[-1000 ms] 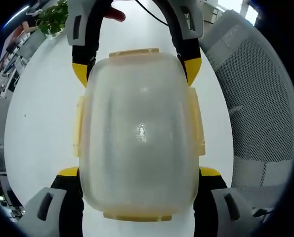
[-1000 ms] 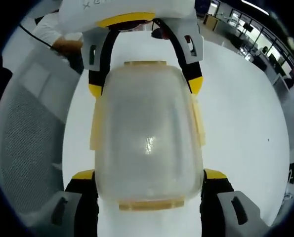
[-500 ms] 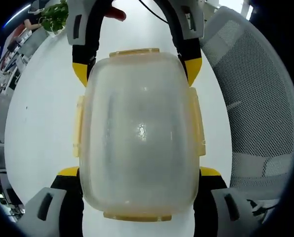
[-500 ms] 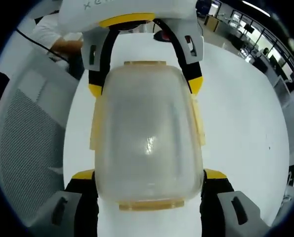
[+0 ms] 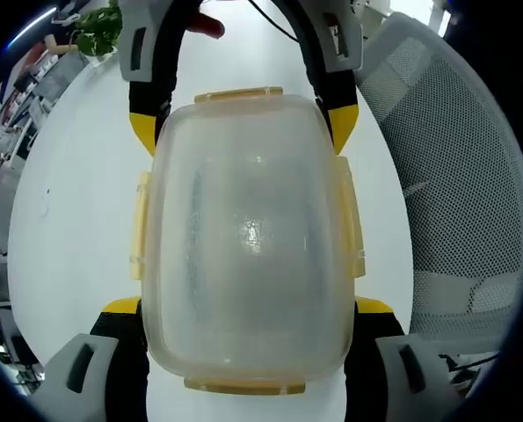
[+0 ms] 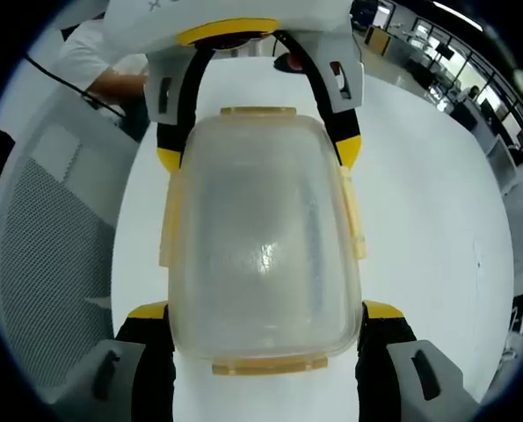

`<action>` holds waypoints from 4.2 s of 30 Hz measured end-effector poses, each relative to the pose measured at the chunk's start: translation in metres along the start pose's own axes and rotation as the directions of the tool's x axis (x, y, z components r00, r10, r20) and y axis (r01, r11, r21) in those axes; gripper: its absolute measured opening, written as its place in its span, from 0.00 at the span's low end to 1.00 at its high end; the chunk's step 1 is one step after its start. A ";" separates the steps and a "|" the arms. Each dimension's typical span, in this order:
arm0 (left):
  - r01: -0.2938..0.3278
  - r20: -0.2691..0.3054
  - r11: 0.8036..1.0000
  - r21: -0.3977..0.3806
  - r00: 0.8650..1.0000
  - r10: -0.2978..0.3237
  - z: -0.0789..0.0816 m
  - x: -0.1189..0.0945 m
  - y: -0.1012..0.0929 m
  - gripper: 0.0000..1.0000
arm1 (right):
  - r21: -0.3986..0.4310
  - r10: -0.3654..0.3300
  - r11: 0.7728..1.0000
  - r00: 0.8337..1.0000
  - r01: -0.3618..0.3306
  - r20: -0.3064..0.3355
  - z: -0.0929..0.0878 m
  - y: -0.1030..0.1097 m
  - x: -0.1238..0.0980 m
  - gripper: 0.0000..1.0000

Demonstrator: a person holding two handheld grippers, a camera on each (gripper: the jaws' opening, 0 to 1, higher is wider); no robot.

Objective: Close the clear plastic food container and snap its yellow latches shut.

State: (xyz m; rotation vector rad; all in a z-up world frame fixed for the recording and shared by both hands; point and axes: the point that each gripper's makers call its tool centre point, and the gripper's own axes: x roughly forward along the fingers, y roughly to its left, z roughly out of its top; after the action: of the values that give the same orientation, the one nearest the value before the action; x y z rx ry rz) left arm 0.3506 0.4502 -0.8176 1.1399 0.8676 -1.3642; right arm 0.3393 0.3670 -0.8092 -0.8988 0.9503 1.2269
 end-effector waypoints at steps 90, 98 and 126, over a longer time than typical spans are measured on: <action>-0.001 -0.007 1.000 -0.002 1.000 0.001 -0.007 0.011 0.106 0.94 | 0.027 -0.005 1.000 0.999 0.006 -0.041 -0.003 -0.106 0.010 0.89; -0.012 -0.045 1.000 0.011 0.999 0.013 -0.007 0.011 0.105 0.94 | -0.077 -0.045 0.996 0.995 0.038 -0.091 -0.011 -0.108 0.012 0.91; -0.088 0.208 0.978 -0.188 0.970 0.127 0.014 -0.014 0.109 0.96 | 0.089 -0.111 0.992 0.942 0.087 0.317 0.030 -0.101 -0.017 0.86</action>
State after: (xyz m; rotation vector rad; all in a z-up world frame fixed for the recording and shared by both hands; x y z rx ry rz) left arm 0.4547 0.4274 -0.7885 0.8690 0.7404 -1.2685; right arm 0.4407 0.3769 -0.7778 -0.6542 0.6749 1.1997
